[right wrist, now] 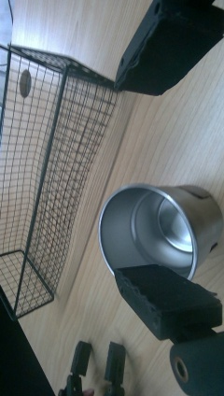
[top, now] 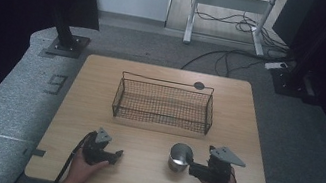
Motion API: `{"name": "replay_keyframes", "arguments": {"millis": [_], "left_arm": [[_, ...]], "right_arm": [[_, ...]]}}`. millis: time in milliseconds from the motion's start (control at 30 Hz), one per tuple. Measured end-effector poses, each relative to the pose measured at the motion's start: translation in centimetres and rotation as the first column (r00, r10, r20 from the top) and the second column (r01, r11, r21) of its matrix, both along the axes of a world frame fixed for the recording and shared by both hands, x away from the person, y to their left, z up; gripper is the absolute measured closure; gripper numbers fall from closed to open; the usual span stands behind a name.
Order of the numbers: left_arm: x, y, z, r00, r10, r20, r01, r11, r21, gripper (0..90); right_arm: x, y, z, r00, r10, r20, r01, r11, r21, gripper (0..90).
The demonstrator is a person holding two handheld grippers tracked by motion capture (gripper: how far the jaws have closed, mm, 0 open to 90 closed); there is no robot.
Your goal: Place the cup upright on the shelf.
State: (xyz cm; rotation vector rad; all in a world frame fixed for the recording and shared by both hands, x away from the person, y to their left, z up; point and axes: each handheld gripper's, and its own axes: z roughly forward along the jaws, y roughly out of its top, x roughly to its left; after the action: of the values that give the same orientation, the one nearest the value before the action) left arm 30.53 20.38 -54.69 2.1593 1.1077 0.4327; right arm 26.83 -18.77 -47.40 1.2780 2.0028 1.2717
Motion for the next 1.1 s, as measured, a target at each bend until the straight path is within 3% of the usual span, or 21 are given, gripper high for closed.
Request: {"name": "replay_keyframes", "arguments": {"millis": [633,800,1100], "left_arm": [[0.0,0.0,0.0,1.0000,0.000,0.000,0.000,1.0000,0.000,16.5],[0.0,0.0,0.0,1.0000,0.000,0.000,0.000,1.0000,0.000,16.6],[0.0,0.0,0.0,1.0000,0.000,0.000,0.000,1.0000,0.000,16.5]], "right_arm": [[0.0,2.2,-0.4,0.9997,0.022,0.005,-0.022,0.9997,-0.009,8.8],[0.0,3.0,-0.8,0.9991,0.041,0.008,-0.040,0.9983,-0.042,8.5],[0.3,4.0,-1.7,0.9975,0.068,-0.019,-0.069,0.9965,-0.048,7.1]]}}
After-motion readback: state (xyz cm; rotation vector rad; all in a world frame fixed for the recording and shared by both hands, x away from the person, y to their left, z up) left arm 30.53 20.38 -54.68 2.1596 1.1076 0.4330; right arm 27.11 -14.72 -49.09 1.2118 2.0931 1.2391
